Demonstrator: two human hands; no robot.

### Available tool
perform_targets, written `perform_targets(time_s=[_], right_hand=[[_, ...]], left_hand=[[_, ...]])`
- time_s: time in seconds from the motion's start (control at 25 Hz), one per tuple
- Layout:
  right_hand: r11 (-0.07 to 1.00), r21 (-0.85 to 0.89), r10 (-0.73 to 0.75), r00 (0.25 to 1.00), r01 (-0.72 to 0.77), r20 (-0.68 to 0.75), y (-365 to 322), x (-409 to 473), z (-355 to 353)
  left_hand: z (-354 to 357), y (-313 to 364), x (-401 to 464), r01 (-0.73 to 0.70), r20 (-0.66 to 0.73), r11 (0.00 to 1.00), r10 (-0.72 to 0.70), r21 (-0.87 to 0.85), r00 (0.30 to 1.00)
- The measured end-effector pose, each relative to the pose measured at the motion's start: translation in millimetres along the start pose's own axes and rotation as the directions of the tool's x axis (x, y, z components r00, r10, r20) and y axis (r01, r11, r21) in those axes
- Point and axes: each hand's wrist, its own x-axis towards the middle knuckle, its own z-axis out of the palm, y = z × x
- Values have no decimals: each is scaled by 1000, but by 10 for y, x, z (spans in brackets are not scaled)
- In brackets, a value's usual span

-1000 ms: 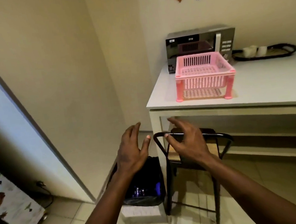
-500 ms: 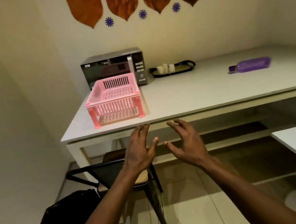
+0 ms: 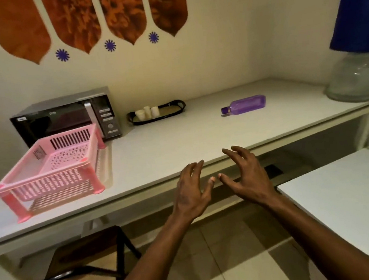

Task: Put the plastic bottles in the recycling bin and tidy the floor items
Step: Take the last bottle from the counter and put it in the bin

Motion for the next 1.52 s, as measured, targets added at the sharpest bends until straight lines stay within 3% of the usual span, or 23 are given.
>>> perform_targets(time_s=[0.48,0.84,1.0,1.12,1.28,1.52], right_hand=[[995,-71,64,984,-76,-168,1180,1614,-79],[972,-136,163,966,-192,-202,2291,3011,-99],[923,-287,200,957,-256,-211,2965,3604,-124],[849,-468,230,969,-245,-90,3455,4140,-77],[832,-546,190,975,-99,112,3999,4846,33],[790,-610,260,872,55,415,4530,5640,243]], left_hand=[[1232,-86,2143,-127,37,991,126,34,991],[1954,-424,4077,-36,13,999,36,-30,999],[2407,-536,4563,-121,49,991,118,64,992],[2710,-586,4937,-104,40,991,101,84,994],[2975,-564,5421,-53,71,992,45,113,996],[3228,-552,5673,53,31,994,-56,96,998]])
